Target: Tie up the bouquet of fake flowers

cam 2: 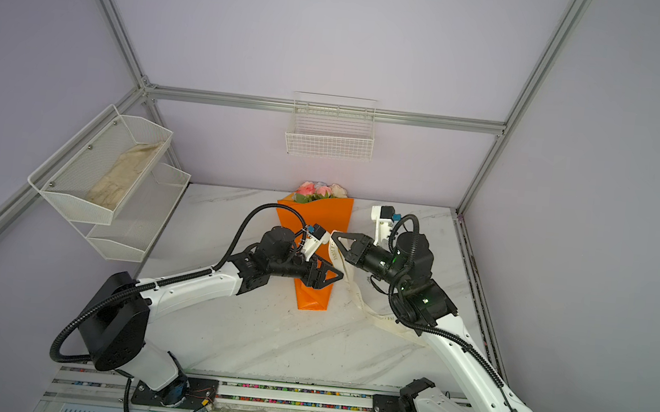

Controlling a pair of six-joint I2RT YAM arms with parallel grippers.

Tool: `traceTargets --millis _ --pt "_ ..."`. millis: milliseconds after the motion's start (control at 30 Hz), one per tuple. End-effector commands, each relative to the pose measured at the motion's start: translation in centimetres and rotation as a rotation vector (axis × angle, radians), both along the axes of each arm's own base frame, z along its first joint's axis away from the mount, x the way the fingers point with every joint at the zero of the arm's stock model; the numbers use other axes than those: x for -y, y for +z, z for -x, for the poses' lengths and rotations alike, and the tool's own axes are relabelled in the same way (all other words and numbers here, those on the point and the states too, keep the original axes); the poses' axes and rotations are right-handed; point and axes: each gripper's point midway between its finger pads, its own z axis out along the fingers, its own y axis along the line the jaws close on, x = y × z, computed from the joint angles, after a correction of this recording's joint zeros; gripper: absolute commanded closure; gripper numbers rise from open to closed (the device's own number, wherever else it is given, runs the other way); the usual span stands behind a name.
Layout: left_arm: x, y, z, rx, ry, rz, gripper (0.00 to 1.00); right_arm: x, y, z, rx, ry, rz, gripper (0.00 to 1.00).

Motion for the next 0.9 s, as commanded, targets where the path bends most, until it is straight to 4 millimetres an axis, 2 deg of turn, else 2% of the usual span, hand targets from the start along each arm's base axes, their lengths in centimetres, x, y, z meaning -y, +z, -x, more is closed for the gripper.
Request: traceTargets --millis 0,100,167,267,300,367,467,533,633,733,867 --pt "2.3 7.1 -0.6 0.106 -0.078 0.202 0.35 0.6 2.7 0.7 0.061 -0.017 -0.035 1.0" --pt "3.0 7.3 -0.3 0.082 -0.118 0.235 0.49 1.0 3.4 0.8 0.083 -0.036 -0.044 1.0" --pt "3.1 7.5 -0.3 0.08 -0.121 0.249 0.64 1.2 3.5 0.8 0.082 -0.045 -0.048 1.0" --pt "3.0 8.5 -0.2 0.095 -0.119 0.282 0.69 1.3 3.3 0.7 0.075 -0.056 -0.043 1.0" --pt "3.0 8.7 -0.1 0.098 -0.122 0.292 0.67 1.3 3.1 0.7 0.071 -0.058 -0.041 1.0" --pt "3.0 8.9 0.1 0.102 -0.136 0.299 0.5 1.4 2.9 0.6 0.065 -0.065 -0.042 1.0" --pt "3.1 8.8 0.4 0.113 -0.162 0.298 0.36 1.3 3.0 0.5 0.069 -0.06 -0.047 1.0" --pt "3.2 9.0 0.7 0.121 -0.179 0.307 0.3 1.2 3.1 0.5 0.071 -0.058 -0.045 1.0" --pt "3.3 9.9 1.1 0.15 -0.207 0.326 0.29 1.2 2.8 0.3 0.062 -0.059 -0.042 1.0" --pt "3.4 10.2 1.4 0.166 -0.218 0.329 0.39 1.1 2.7 0.2 0.057 -0.06 -0.042 1.0" --pt "3.3 10.5 1.6 0.167 -0.224 0.333 0.7 1.3 2.4 -0.1 0.048 -0.077 -0.034 1.0"
